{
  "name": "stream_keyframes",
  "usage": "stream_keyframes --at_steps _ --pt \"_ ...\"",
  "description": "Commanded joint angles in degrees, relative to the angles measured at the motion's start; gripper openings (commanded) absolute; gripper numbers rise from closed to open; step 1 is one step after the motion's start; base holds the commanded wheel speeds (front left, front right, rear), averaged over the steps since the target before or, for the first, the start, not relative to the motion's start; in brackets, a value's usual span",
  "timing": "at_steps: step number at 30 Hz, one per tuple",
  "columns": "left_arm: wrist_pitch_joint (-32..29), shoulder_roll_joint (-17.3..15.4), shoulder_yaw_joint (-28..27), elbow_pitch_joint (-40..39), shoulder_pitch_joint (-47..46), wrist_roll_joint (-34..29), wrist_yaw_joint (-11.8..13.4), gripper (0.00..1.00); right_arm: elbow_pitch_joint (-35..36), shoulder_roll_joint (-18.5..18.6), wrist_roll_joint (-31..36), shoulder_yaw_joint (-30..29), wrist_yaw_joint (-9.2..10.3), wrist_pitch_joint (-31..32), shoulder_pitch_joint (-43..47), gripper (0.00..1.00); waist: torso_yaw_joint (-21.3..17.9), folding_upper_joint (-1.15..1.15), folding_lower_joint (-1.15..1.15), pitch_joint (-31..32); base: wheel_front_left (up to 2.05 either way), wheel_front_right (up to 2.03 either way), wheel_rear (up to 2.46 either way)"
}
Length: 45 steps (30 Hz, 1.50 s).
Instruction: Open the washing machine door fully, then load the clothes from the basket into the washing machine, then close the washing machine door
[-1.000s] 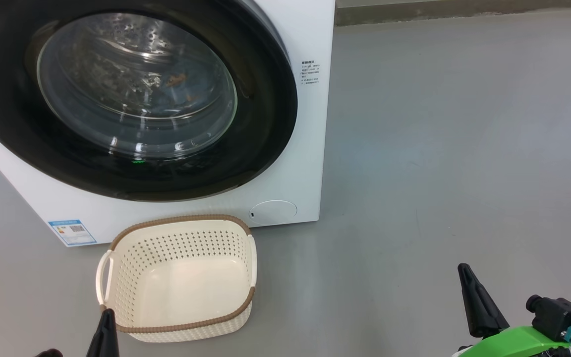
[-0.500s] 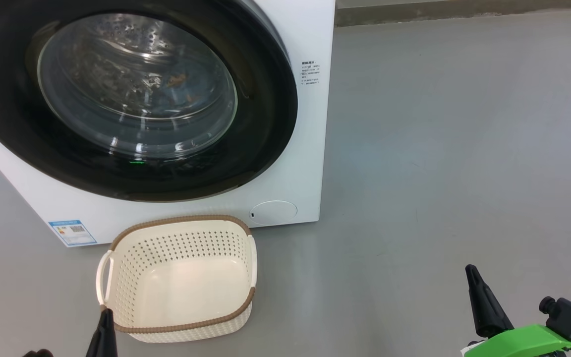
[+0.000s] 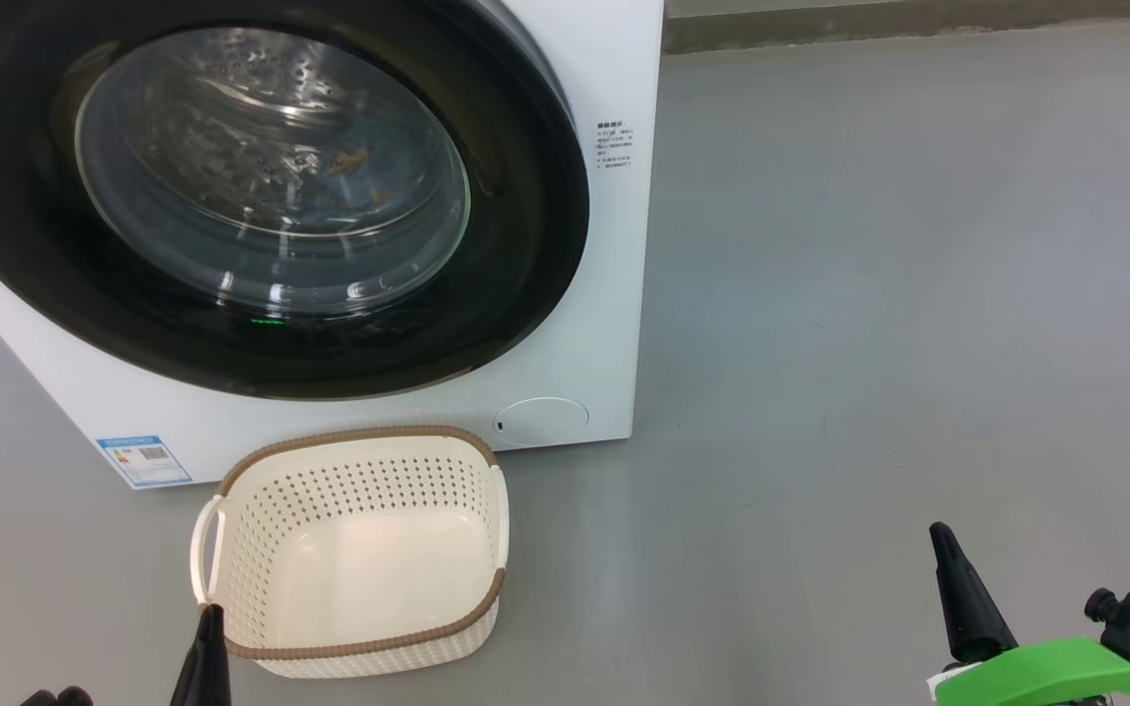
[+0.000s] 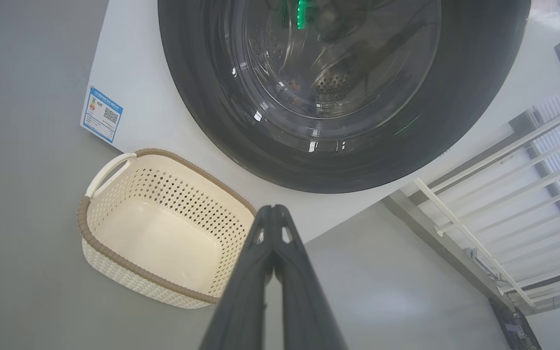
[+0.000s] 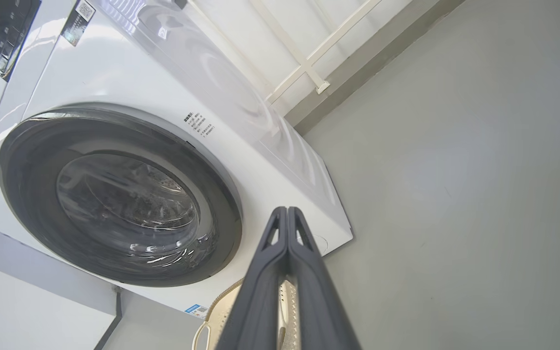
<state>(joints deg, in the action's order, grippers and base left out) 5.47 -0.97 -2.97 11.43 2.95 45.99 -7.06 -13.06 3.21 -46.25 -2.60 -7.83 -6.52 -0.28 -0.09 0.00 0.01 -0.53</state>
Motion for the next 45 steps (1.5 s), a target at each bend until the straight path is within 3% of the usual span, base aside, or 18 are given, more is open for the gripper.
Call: stream_keyframes --at_steps 1,45 --pt "-0.47 -1.04 -1.24 -0.87 -3.05 2.35 -0.16 0.00 1.23 0.52 -2.29 0.27 0.15 0.63 -2.89 0.00 0.00 0.00 0.00 0.01 0.00 0.00 0.00" --pt "-7.86 -1.60 -2.72 1.39 -6.98 30.59 -0.33 0.00 -0.15 0.45 -30.94 -1.77 0.27 8.07 -4.77 0.00 0.06 0.00 0.00 0.23 0.00 0.00 0.00"
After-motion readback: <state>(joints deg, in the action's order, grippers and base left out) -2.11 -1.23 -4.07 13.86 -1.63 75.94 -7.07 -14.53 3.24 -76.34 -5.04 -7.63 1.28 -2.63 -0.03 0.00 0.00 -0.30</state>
